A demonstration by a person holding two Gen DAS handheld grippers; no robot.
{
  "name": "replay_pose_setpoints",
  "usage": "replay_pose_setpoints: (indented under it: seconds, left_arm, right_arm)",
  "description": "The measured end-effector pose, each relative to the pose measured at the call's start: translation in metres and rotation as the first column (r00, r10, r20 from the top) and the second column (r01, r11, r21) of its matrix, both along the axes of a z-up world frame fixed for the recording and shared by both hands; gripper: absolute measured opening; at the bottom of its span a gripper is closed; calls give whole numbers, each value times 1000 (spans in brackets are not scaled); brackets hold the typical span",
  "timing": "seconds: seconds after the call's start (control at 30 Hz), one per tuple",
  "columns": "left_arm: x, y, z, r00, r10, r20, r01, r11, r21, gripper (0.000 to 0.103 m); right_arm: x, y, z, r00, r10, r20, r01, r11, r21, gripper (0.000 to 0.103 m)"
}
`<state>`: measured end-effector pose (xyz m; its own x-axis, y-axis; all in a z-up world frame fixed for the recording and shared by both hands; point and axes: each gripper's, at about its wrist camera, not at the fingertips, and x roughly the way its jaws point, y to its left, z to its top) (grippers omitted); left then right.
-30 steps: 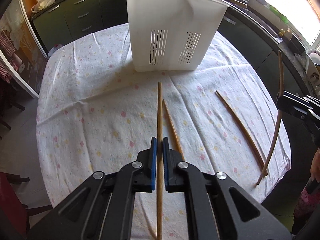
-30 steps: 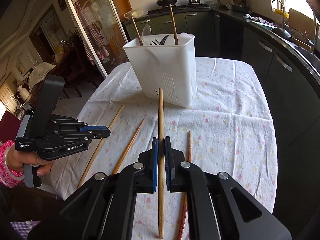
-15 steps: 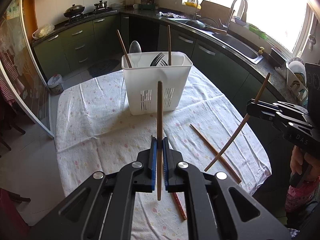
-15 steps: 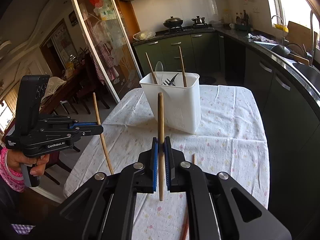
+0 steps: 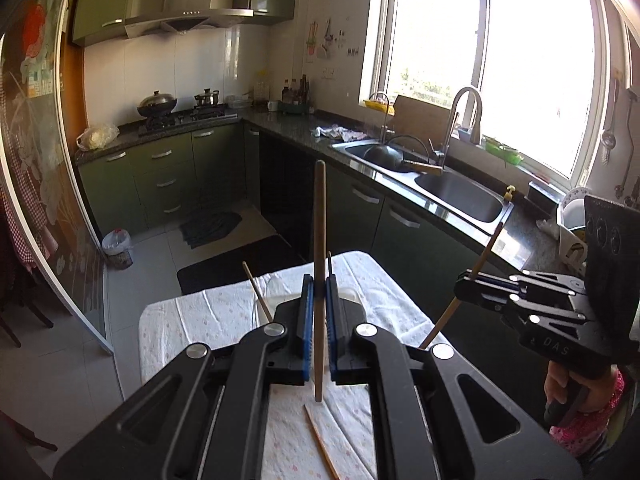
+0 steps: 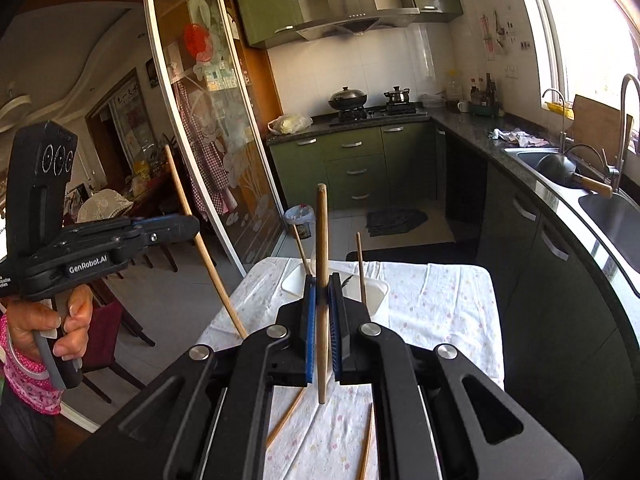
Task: Organize utensils
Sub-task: 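Carry both chopsticks upright into the white caddy and open both tools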
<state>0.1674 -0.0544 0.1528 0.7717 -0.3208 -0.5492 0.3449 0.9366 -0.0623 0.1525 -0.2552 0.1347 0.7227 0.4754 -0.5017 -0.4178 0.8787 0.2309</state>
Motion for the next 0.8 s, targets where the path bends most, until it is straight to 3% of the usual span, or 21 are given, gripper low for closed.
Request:
replay_pose_setpoints:
  seconds: [0.13,0.23,0.43,0.6,0.63,0.73,0.8]
  left_arm:
    - [26,-12,16,995,24,94,-25,1000,3,6]
    - [49,-20,6,992,45,115,-47,999,9,6]
    - [90,-28,-47,997,71,30,-72,997,33,6]
    - [98,-26,-83,997,74,-22,-72,994,80,6]
    - [97,-27,-87,997,72,-28,-70,994,83,7]
    - [93,-22,-93,997,63,-34,-59,994,87,30]
    - [90,-20,-96,998,54,-35,-50,994,95,31]
  right_arm:
    - [10,3,14,1000,-1,19,1,1000,9,7]
    - [20,4,19,1000,1,26,-1,1000,24,7]
    - [39,5,37,998,-16,62,13,999,50,7]
    - [60,4,51,989,-80,121,76,996,39,7]
    - [66,5,52,987,-96,129,92,995,34,7]
    - [89,10,44,987,-116,115,114,993,20,7]
    - [105,16,32,988,-122,94,123,992,-3,7]
